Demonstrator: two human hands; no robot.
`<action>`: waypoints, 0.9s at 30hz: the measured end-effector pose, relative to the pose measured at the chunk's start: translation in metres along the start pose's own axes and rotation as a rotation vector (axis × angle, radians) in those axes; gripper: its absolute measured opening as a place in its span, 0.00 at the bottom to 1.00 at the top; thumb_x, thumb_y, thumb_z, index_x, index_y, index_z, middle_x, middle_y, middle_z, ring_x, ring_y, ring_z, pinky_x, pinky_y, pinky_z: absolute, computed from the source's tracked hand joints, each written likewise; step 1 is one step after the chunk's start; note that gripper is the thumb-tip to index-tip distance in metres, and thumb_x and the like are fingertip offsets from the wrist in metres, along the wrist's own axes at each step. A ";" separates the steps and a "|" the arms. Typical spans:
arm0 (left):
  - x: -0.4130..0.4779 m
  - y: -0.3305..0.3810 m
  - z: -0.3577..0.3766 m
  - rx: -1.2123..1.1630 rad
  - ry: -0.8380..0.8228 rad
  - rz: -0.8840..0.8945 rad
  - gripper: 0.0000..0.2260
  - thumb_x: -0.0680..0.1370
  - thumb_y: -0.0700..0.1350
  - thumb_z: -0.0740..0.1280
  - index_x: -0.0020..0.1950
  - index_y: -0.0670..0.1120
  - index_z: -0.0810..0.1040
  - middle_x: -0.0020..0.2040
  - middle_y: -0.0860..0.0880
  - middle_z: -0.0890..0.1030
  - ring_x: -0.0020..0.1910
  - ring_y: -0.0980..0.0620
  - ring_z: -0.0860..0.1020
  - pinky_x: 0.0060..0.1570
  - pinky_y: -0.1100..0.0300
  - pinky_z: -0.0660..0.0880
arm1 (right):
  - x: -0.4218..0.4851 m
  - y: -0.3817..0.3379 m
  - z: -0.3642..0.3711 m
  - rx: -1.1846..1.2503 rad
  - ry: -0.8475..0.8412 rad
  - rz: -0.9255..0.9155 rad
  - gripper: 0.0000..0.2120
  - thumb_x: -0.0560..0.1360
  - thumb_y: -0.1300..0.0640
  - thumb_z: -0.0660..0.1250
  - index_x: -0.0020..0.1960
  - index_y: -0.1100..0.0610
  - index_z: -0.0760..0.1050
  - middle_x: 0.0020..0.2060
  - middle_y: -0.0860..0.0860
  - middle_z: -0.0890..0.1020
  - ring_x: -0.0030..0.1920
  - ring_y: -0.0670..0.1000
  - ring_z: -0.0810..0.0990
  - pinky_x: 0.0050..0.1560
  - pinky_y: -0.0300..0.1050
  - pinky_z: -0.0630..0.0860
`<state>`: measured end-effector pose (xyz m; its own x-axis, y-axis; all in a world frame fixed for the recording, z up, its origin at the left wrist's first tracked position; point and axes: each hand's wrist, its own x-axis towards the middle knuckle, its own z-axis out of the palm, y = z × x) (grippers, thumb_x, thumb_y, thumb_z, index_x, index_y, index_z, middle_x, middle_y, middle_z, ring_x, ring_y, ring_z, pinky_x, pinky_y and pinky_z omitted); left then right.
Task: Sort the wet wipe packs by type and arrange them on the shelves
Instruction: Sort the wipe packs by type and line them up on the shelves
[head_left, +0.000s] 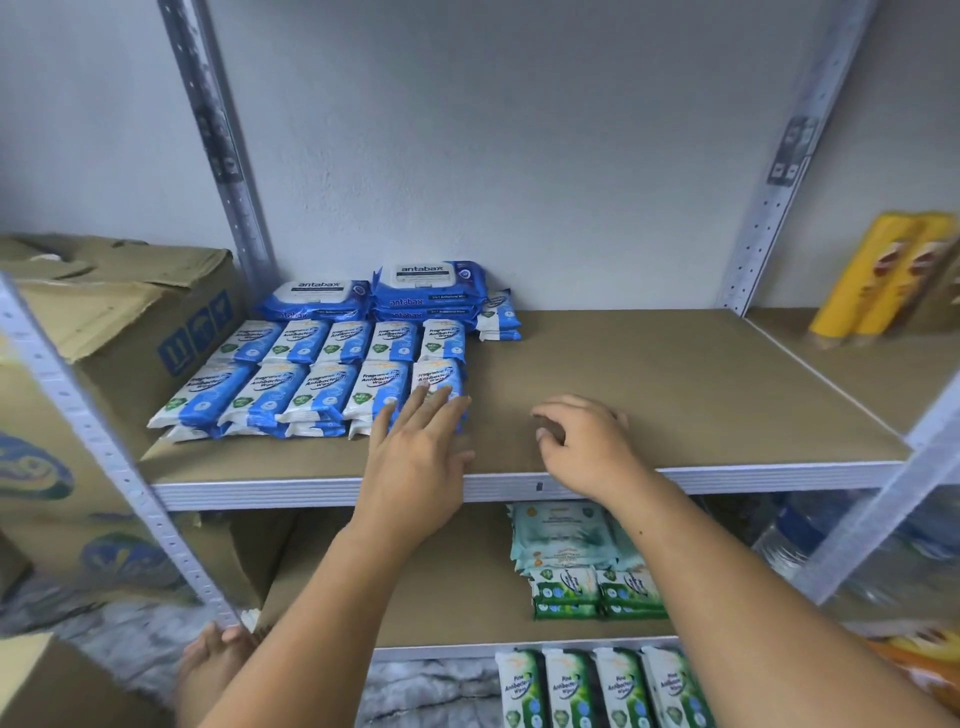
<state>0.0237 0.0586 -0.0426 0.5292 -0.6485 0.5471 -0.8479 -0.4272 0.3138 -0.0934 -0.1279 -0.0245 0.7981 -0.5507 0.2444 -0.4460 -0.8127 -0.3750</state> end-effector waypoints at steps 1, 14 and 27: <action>-0.007 0.006 -0.002 -0.010 -0.001 0.020 0.24 0.74 0.45 0.73 0.70 0.50 0.74 0.73 0.49 0.74 0.77 0.47 0.65 0.76 0.42 0.58 | -0.010 0.003 -0.008 0.001 0.004 0.005 0.17 0.77 0.52 0.64 0.65 0.45 0.79 0.66 0.42 0.77 0.69 0.49 0.71 0.64 0.48 0.61; -0.105 0.082 -0.018 -0.355 -0.494 -0.215 0.13 0.76 0.43 0.63 0.57 0.51 0.84 0.52 0.53 0.85 0.52 0.53 0.82 0.53 0.59 0.78 | -0.153 0.019 -0.068 0.192 0.014 0.186 0.13 0.70 0.63 0.62 0.38 0.49 0.82 0.35 0.46 0.83 0.34 0.49 0.80 0.42 0.46 0.80; -0.119 0.062 0.099 -0.578 -0.637 -0.590 0.14 0.78 0.39 0.63 0.62 0.45 0.81 0.51 0.49 0.83 0.51 0.51 0.79 0.48 0.66 0.75 | -0.160 0.113 0.020 0.045 -0.468 0.308 0.16 0.79 0.62 0.63 0.63 0.55 0.81 0.65 0.53 0.80 0.52 0.50 0.81 0.53 0.39 0.75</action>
<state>-0.0884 0.0467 -0.1654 0.6397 -0.7191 -0.2716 -0.2458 -0.5261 0.8141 -0.2635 -0.1284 -0.1237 0.7332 -0.6098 -0.3011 -0.6771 -0.6134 -0.4064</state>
